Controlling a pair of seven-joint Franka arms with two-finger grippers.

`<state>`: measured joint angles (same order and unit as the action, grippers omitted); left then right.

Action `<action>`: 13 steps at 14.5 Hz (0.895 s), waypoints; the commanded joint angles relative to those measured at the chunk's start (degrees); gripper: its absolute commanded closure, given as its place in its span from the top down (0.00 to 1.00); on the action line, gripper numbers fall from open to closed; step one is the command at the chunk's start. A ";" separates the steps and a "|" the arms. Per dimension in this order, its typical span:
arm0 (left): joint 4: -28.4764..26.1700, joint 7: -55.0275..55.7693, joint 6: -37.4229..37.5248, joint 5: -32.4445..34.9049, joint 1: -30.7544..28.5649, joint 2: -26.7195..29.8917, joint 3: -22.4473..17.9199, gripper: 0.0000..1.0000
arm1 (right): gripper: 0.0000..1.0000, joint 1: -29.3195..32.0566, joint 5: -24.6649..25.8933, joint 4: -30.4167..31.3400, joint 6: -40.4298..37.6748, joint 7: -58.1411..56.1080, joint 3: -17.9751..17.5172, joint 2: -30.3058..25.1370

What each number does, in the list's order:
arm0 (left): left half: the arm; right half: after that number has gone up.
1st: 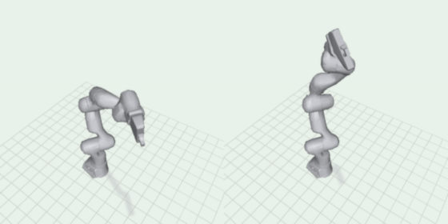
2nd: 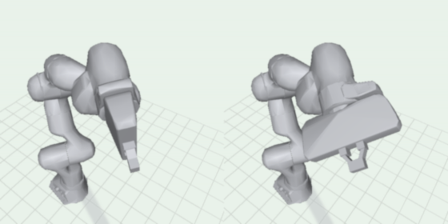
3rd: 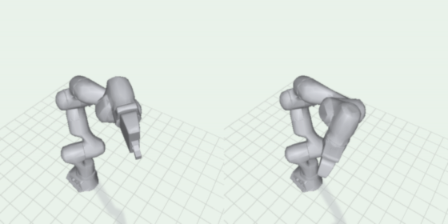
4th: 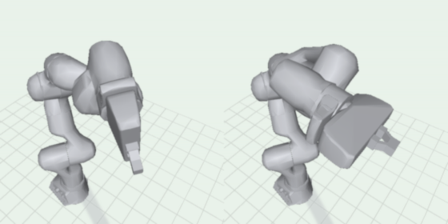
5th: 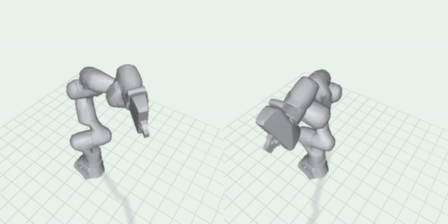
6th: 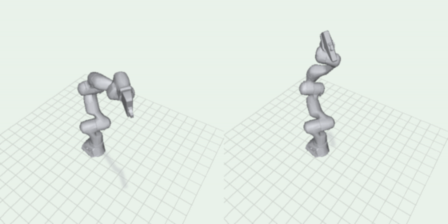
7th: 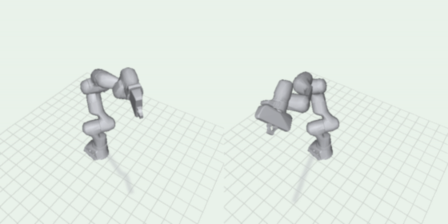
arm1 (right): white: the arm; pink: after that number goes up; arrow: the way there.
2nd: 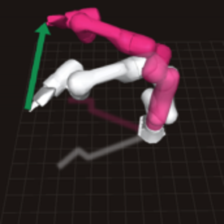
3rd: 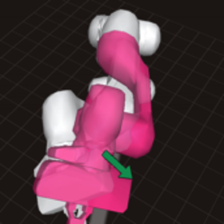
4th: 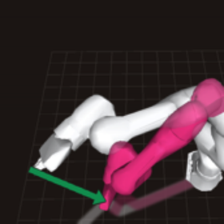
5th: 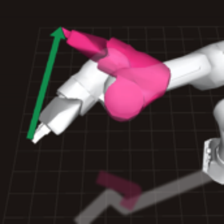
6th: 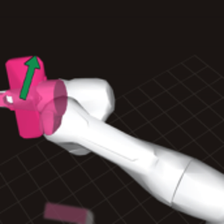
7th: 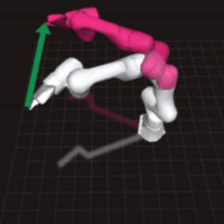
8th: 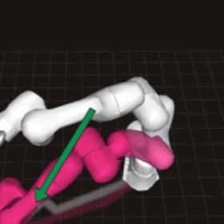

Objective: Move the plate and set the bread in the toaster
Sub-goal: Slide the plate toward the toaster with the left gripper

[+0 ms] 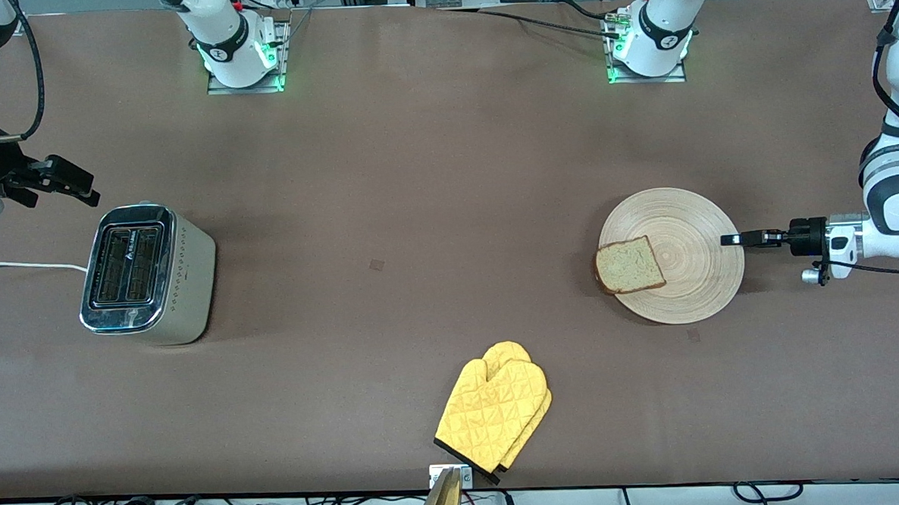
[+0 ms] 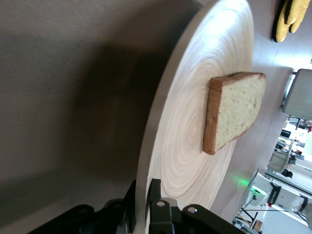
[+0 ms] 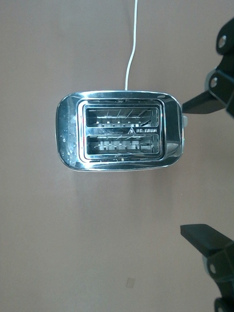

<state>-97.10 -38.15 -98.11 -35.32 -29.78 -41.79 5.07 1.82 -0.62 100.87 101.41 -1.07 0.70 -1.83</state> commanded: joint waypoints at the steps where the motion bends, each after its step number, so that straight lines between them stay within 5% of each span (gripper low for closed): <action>1: 2.69 3.42 4.75 -1.50 1.64 0.04 0.20 0.01 | 1.00 0.11 0.80 0.81 0.64 -0.78 -0.43 -0.55; 13: 4.11 5.45 9.78 -23.11 19.73 -1.18 0.29 0.00 | 1.00 -0.06 0.80 0.90 0.37 -0.08 -0.43 -0.55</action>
<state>-94.93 -33.16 -90.28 -55.12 -13.59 -41.96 5.67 1.80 -0.62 100.97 101.40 -1.12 0.68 -1.83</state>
